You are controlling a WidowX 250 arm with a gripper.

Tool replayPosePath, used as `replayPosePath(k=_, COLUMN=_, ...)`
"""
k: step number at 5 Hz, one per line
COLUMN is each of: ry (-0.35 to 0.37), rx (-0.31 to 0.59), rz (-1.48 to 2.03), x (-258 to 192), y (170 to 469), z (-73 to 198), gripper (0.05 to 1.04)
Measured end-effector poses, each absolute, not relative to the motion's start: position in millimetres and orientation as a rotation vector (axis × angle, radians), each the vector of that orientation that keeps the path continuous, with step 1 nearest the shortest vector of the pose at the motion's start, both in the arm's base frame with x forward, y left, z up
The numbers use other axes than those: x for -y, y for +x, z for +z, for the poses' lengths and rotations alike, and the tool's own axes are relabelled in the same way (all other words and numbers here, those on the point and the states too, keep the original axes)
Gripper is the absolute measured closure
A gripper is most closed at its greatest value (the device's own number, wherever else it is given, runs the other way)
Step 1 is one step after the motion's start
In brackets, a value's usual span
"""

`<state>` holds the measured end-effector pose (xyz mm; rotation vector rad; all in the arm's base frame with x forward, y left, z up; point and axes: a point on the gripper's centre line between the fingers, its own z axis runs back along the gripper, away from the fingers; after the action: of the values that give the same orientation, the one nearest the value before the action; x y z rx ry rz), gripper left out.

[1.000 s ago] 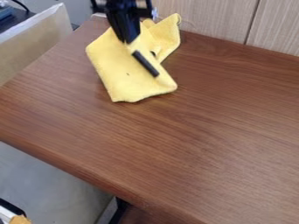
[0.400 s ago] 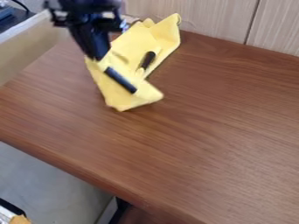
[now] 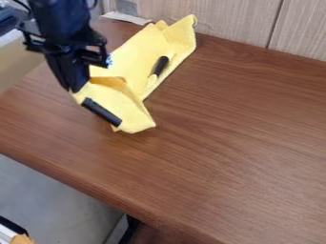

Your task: Unfold the cloth from top to bottom

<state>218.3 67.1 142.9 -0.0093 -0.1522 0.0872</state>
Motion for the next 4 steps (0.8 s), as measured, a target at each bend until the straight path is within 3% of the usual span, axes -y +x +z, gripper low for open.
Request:
replayPosePath(k=1, ry=-0.027, rx=0.116, rz=0.165, x=-69, y=201, z=135, gripper=1.030)
replayPosePath(k=2, ry=0.008, rx=0.108, rz=0.220, x=-72, y=191, z=136, gripper=1.007)
replayPosePath(k=3, ry=0.027, rx=0.096, rz=0.227, x=-69, y=190, z=137, gripper=0.860)
replayPosePath(k=4, ry=0.027, rx=0.090, rz=0.211, x=-66, y=193, z=136, gripper=0.601)
